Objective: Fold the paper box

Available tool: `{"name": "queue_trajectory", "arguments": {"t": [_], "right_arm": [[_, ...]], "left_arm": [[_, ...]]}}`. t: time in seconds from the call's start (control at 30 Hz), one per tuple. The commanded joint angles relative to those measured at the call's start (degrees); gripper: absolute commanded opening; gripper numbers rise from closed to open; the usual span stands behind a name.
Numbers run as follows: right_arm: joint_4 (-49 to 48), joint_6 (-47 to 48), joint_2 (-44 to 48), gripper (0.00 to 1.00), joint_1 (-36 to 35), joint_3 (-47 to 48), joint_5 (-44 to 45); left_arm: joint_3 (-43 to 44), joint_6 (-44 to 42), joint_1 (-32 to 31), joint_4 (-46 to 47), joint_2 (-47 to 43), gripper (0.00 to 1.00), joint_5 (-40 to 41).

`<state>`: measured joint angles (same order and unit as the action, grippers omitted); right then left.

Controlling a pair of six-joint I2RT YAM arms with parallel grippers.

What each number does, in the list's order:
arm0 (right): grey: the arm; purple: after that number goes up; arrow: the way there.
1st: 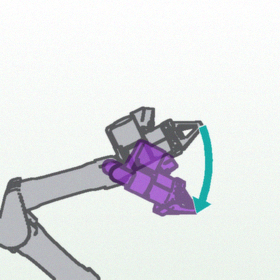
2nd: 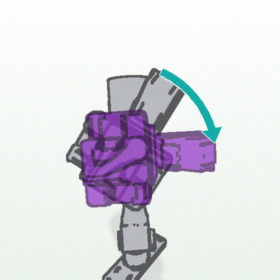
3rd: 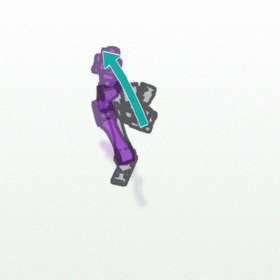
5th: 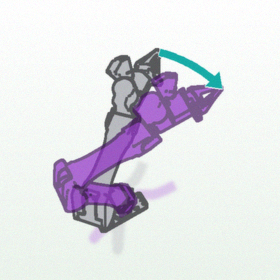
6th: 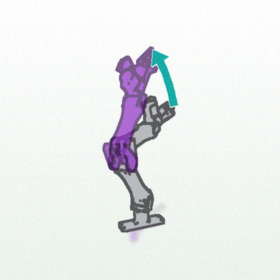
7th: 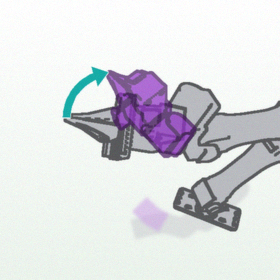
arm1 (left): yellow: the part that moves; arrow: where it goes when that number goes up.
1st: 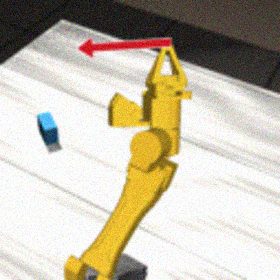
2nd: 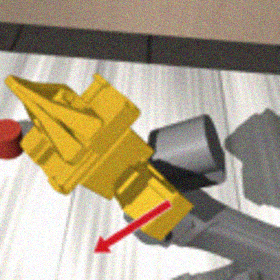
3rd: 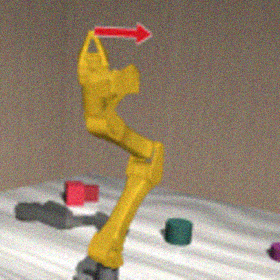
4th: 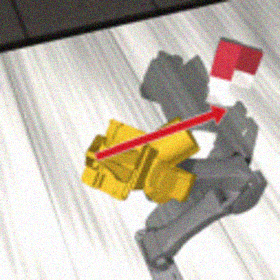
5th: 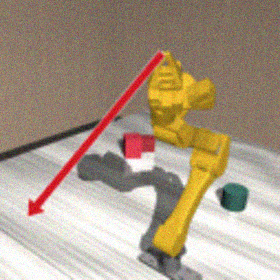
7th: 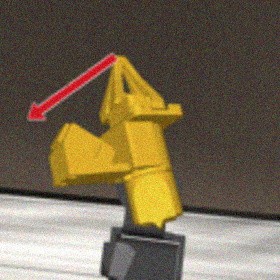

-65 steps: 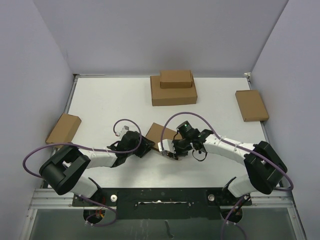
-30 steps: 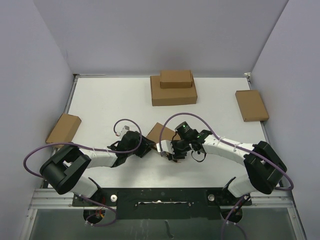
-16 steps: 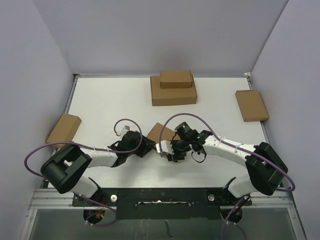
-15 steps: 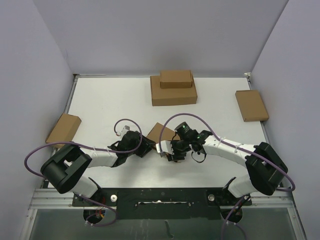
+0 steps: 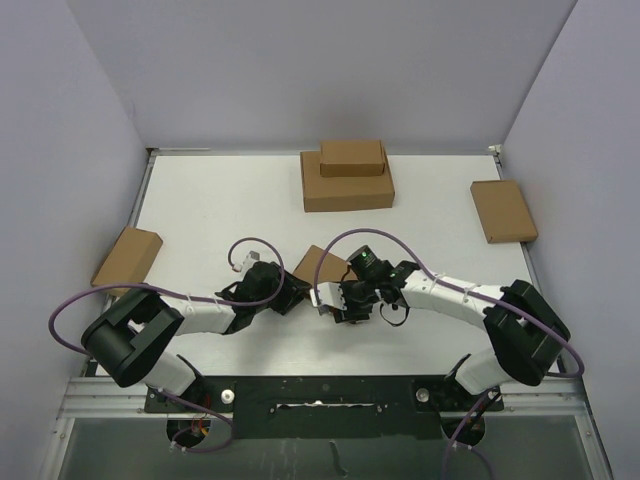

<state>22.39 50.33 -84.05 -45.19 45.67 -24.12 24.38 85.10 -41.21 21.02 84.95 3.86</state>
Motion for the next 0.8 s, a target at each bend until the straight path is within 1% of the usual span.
{"name": "queue_trajectory", "arguments": {"t": [0.0,0.17,0.3,0.77], "right_arm": [[-1.6,0.4,-0.4,0.43,-0.8,1.9,3.0],[-1.7,1.2,-0.9,0.44,-1.0,1.7,4.4],[-1.7,1.7,-1.3,0.48,-1.1,1.7,5.0],[-1.5,2.1,-2.2,0.55,-1.2,1.8,5.8]], "left_arm": [[0.4,-0.6,-0.1,-0.8,1.8,0.45,0.3],[0.2,-0.7,0.3,-0.3,2.3,0.45,0.0],[0.2,-0.8,0.4,0.2,3.0,0.45,-0.3],[-0.6,-1.5,0.6,0.6,3.4,0.45,-0.4]]}}
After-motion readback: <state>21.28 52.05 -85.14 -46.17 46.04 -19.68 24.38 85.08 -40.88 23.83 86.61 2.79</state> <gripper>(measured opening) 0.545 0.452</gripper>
